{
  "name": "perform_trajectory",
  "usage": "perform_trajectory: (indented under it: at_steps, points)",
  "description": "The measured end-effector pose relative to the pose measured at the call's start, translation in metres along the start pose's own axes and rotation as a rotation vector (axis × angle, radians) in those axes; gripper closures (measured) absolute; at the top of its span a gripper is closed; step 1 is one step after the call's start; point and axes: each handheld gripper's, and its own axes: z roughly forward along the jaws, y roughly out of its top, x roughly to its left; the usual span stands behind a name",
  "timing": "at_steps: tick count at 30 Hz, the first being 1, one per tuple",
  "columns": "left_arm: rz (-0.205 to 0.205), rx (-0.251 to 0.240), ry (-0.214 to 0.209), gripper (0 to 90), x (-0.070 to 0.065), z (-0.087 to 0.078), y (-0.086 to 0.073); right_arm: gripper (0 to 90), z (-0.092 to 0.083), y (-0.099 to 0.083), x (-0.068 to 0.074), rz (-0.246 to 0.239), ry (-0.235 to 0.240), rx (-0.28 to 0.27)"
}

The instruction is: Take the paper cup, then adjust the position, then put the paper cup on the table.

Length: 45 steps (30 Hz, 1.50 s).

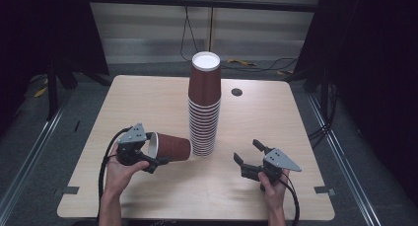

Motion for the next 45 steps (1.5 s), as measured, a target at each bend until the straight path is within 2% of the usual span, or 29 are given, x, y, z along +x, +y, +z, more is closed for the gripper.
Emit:
perform_trajectory:
  at_steps: [3, 5, 6, 8, 9, 14, 15, 20, 24, 27, 28, 29, 30, 32, 34, 35, 37, 38, 39, 42, 45]
  points:
    - [-0.018, 0.017, 0.025, 4.9, 0.005, -0.002, -0.002, 13.2, 0.001, -0.003, -0.002, -0.007, -0.054, 0.012]
    - [-0.029, 0.042, 0.043, 4.9, 0.009, -0.002, -0.002, 13.2, 0.001, -0.006, -0.002, -0.066, -0.090, -0.022]
    - [-0.029, 0.053, 0.048, 4.9, 0.011, -0.002, -0.001, 13.2, 0.001, -0.008, -0.002, -0.059, -0.102, -0.030]
    - [-0.035, 0.055, 0.042, 4.9, 0.013, -0.001, -0.001, 13.5, 0.000, -0.011, -0.003, -0.033, -0.097, -0.027]
    - [-0.041, 0.057, 0.037, 4.9, 0.015, -0.001, 0.000, 13.4, -0.001, -0.011, -0.004, -0.036, -0.095, -0.035]
    - [-0.049, 0.103, 0.068, 4.9, 0.026, 0.000, 0.007, 13.6, -0.002, -0.012, -0.004, -0.015, -0.094, -0.044]
    - [-0.047, 0.121, 0.088, 4.9, 0.028, -0.001, 0.008, 13.6, -0.003, -0.012, -0.004, -0.005, -0.090, -0.053]
    - [-0.048, 0.151, 0.097, 4.8, 0.037, -0.001, 0.015, 13.6, -0.006, -0.014, -0.004, -0.027, -0.075, -0.081]
    - [-0.045, 0.208, 0.097, 4.8, 0.047, 0.003, 0.021, 13.3, -0.007, -0.014, -0.002, -0.046, -0.070, -0.089]
    - [-0.044, 0.248, 0.105, 4.8, 0.054, 0.005, 0.024, 13.2, -0.008, -0.015, -0.003, -0.034, -0.059, -0.104]
    - [-0.055, 0.251, 0.100, 4.8, 0.056, 0.005, 0.024, 13.3, -0.009, -0.015, -0.004, -0.029, -0.061, -0.114]
    - [-0.045, 0.264, 0.102, 4.7, 0.058, 0.006, 0.025, 13.5, -0.010, -0.016, -0.005, -0.015, -0.064, -0.127]
    - [-0.058, 0.270, 0.098, 4.7, 0.059, 0.006, 0.025, 13.5, -0.010, -0.016, -0.005, -0.015, -0.064, -0.127]
    - [-0.044, 0.314, 0.113, 4.7, 0.063, 0.009, 0.031, 13.5, -0.012, -0.016, -0.007, 0.002, -0.055, -0.139]
    - [-0.039, 0.354, 0.119, 4.6, 0.065, 0.011, 0.034, 13.4, -0.012, -0.017, -0.006, -0.008, -0.048, -0.149]
    - [-0.032, 0.356, 0.126, 4.6, 0.067, 0.011, 0.036, 13.4, -0.012, -0.017, -0.006, -0.011, -0.051, -0.155]
    - [-0.047, 0.347, 0.113, 4.7, 0.069, 0.014, 0.038, 13.5, -0.013, -0.017, -0.006, -0.011, -0.039, -0.157]
    - [-0.038, 0.366, 0.112, 4.7, 0.070, 0.015, 0.040, 13.5, -0.013, -0.017, -0.006, -0.009, -0.040, -0.156]
    - [-0.053, 0.379, 0.116, 4.7, 0.070, 0.019, 0.040, 13.5, -0.013, -0.017, -0.006, -0.011, -0.045, -0.157]
    - [-0.048, 0.439, 0.127, 4.7, 0.072, 0.026, 0.044, 13.6, -0.013, -0.017, -0.006, -0.009, -0.054, -0.159]
    - [-0.015, 0.506, 0.121, 4.7, 0.072, 0.032, 0.050, 13.6, -0.013, -0.017, -0.006, -0.010, -0.055, -0.160]
